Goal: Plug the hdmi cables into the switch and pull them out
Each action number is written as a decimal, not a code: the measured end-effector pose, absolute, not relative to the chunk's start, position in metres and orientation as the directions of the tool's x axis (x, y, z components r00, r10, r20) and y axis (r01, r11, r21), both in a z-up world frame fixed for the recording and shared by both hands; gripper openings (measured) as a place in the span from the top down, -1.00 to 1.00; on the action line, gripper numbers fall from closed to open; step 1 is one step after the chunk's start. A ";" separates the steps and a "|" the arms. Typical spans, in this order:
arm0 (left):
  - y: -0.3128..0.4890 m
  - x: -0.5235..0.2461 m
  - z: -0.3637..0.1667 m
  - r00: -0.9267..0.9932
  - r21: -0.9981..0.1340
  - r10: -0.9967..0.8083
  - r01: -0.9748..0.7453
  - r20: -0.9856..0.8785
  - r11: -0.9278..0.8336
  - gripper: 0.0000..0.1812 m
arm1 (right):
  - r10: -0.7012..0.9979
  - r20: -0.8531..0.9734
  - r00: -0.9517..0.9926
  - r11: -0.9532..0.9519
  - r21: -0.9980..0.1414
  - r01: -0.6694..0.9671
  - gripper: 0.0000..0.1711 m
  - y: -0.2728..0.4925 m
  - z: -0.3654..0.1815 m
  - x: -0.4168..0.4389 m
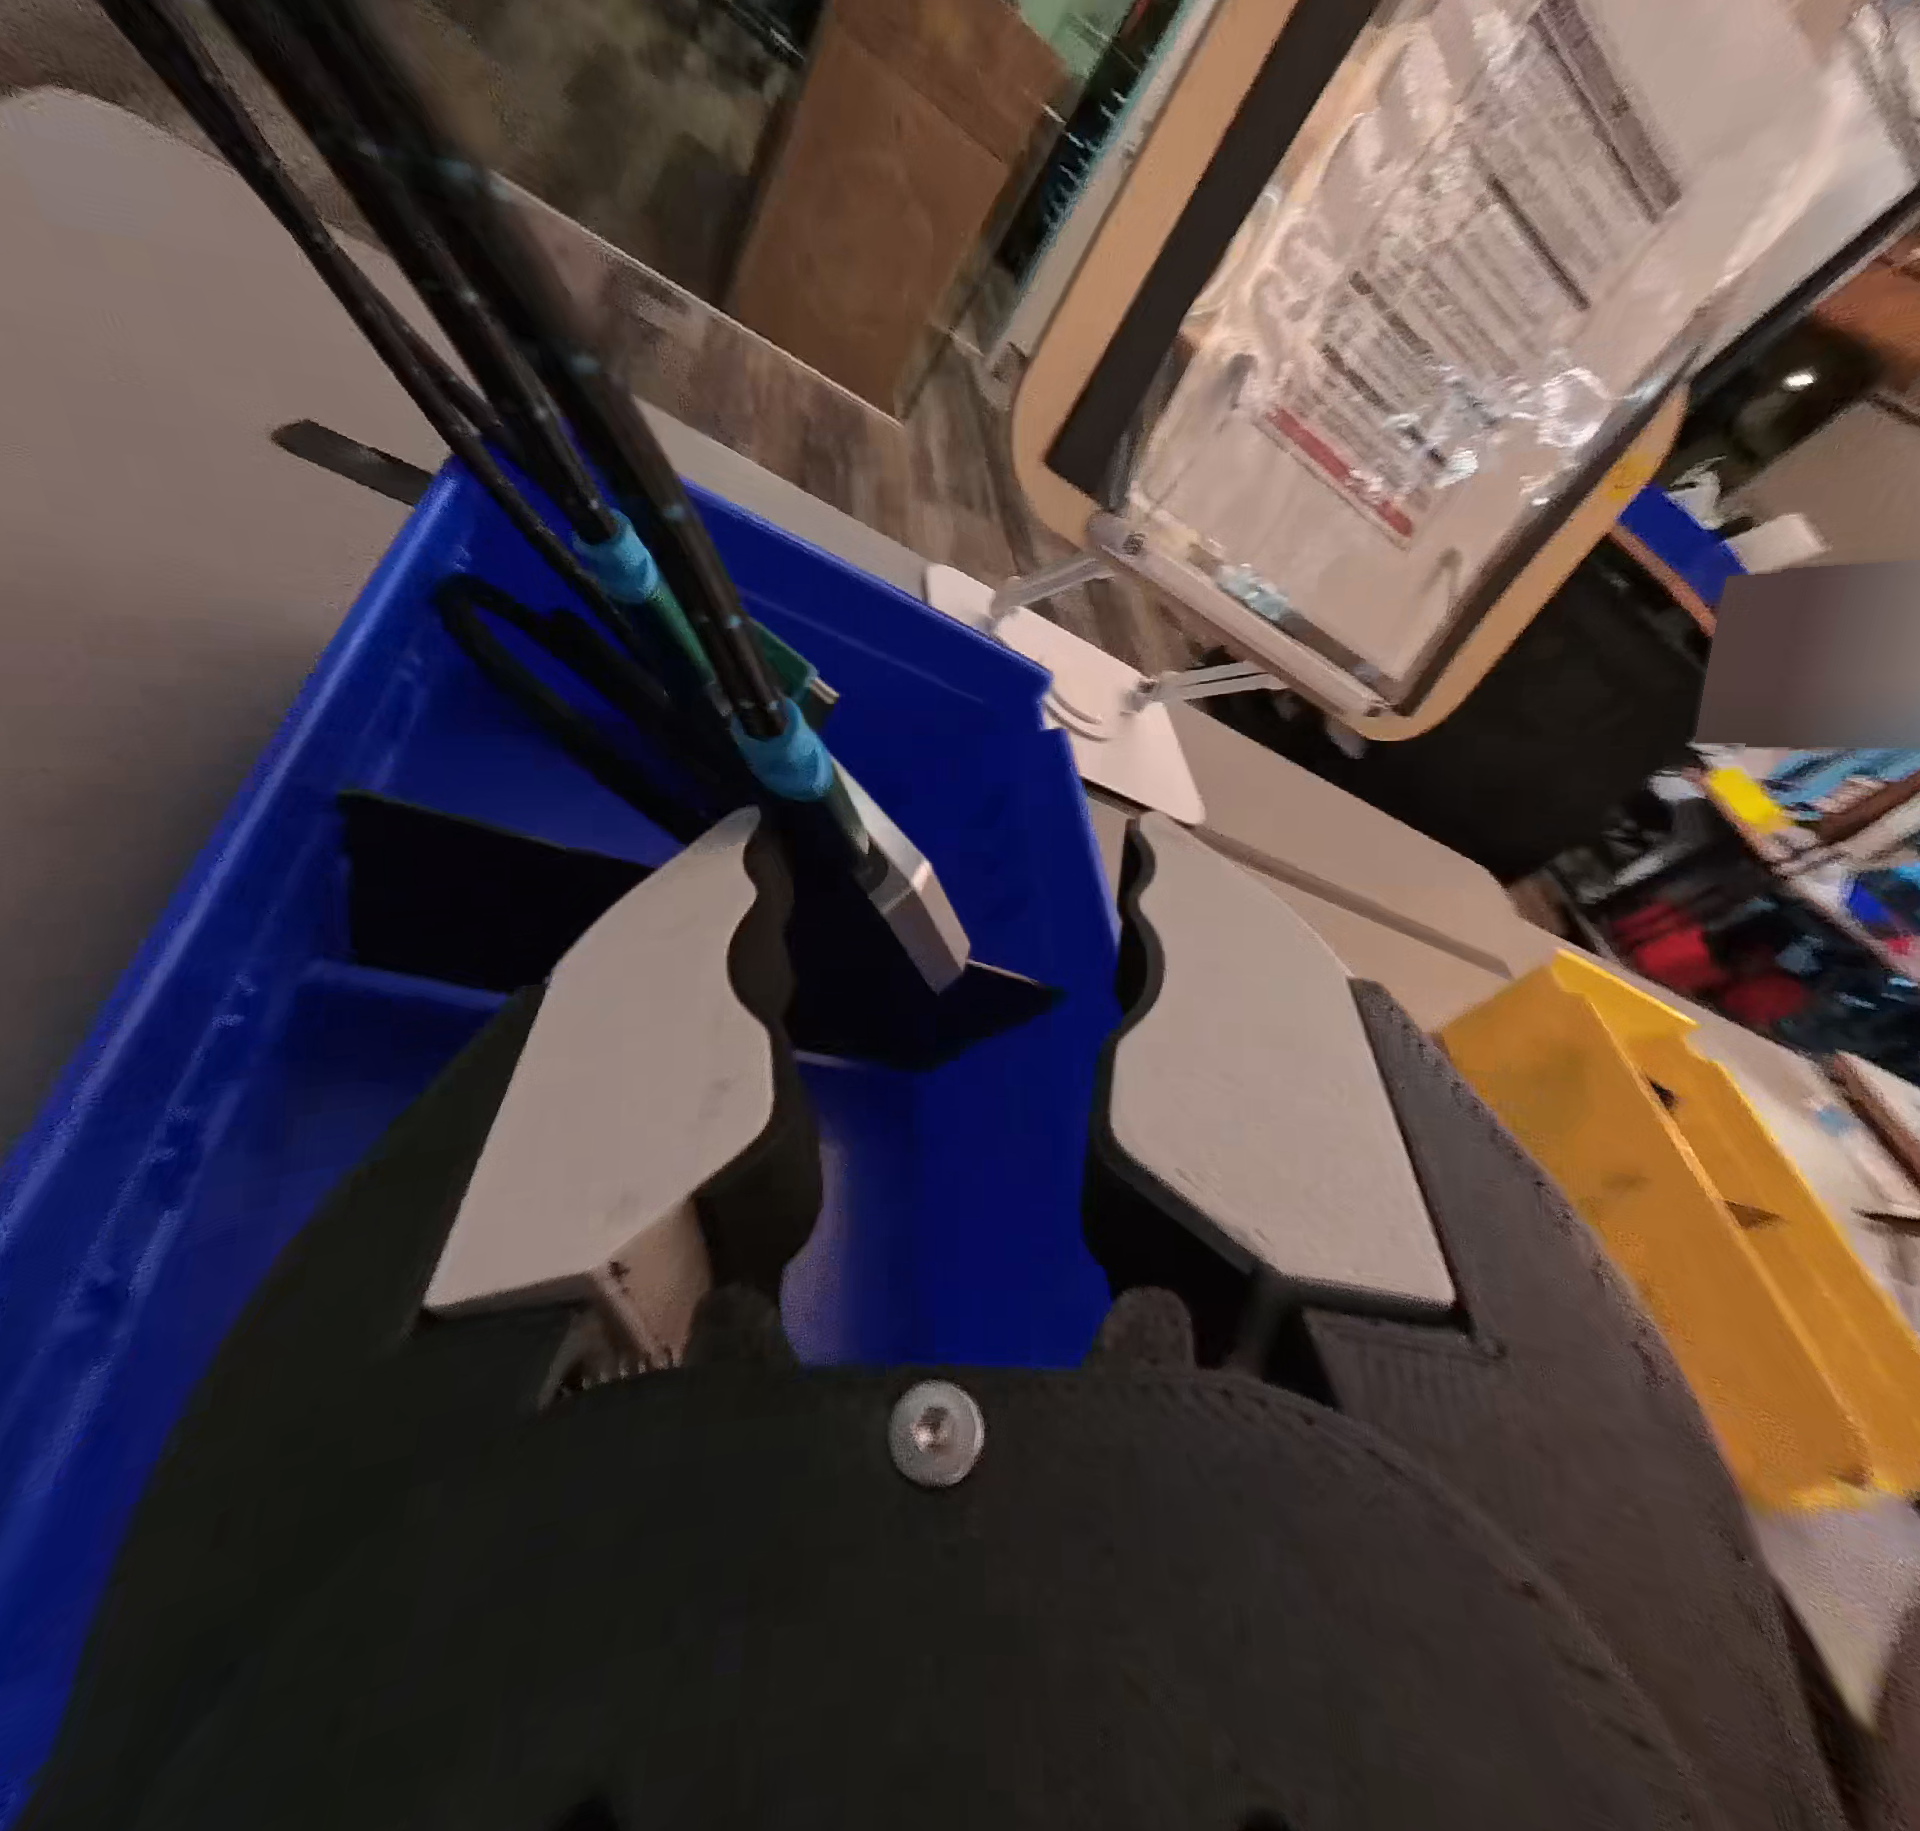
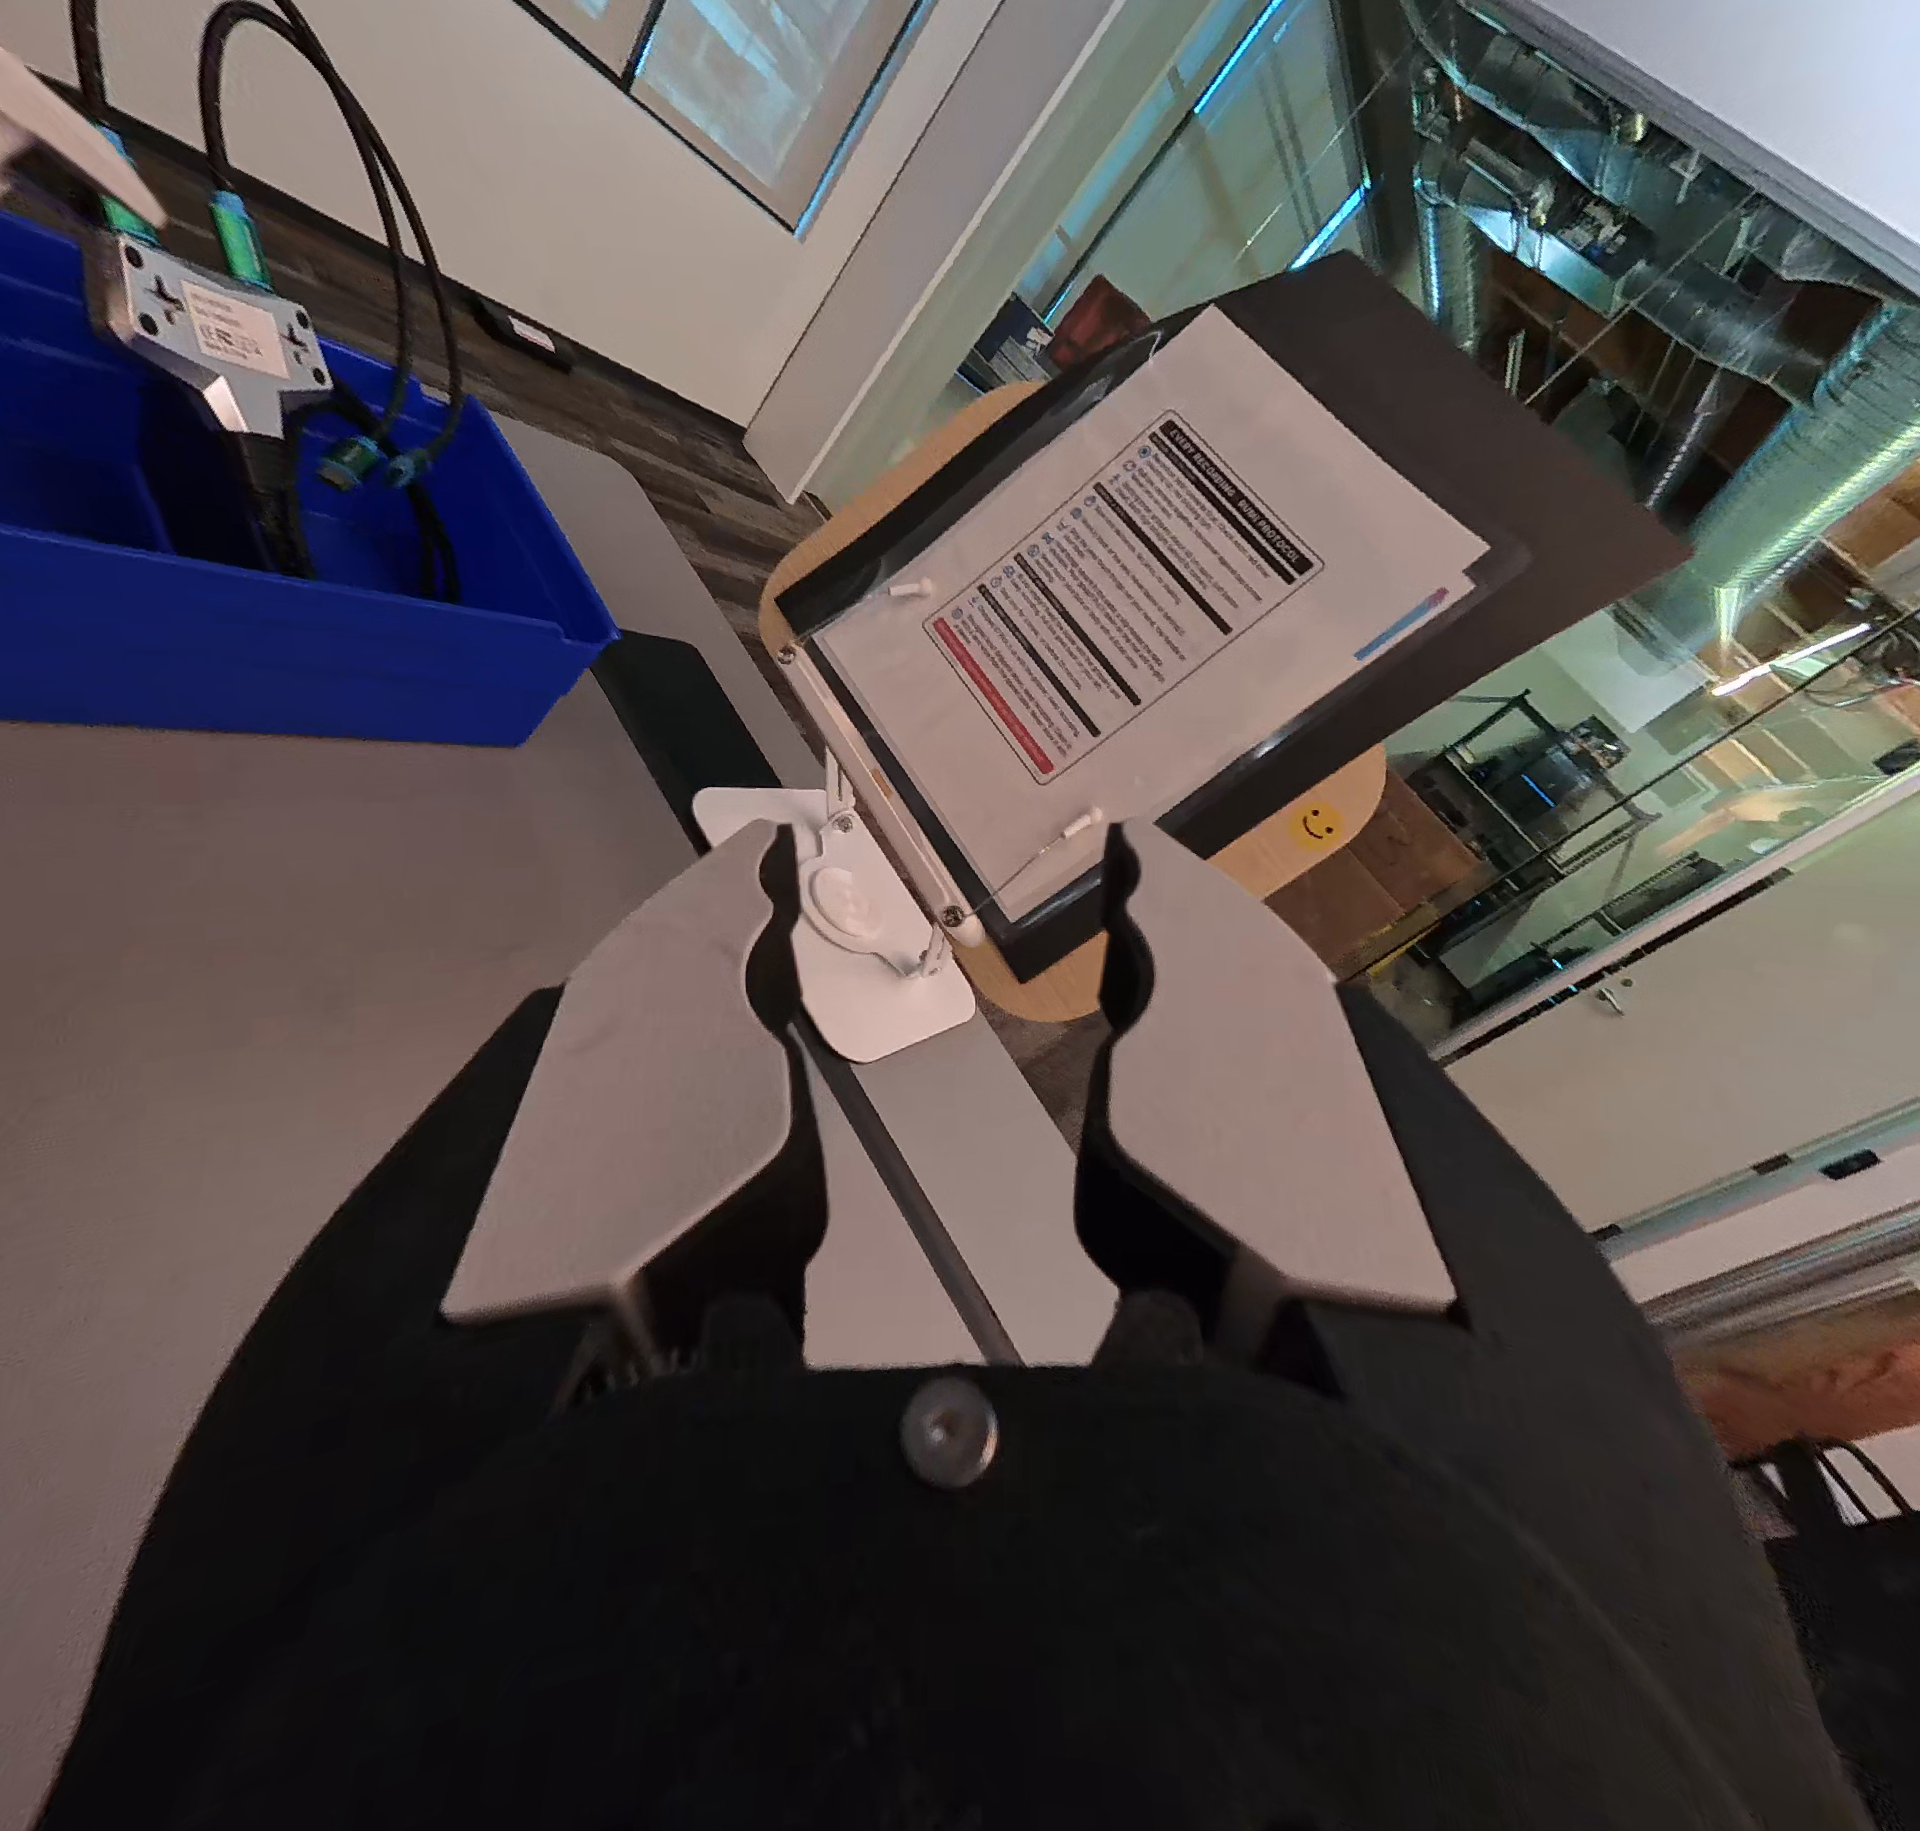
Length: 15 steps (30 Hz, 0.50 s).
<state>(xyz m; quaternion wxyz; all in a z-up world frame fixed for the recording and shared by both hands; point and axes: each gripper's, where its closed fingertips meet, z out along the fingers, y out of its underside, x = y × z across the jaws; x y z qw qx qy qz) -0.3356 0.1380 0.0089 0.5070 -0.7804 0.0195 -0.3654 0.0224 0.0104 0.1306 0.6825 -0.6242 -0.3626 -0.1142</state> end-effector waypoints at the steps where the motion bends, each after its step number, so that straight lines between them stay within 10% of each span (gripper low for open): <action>1: 0.142 -0.334 0.005 0.762 -0.819 -0.381 0.327 0.524 -0.472 0.32 | 0.293 0.641 0.709 0.186 -0.766 0.615 0.34 0.010 0.130 0.024; 15: 0.175 -0.337 -0.032 0.768 -0.705 -0.147 0.471 0.623 -0.530 0.65 | 0.280 0.717 0.638 0.178 -0.692 0.700 0.37 0.002 0.124 0.036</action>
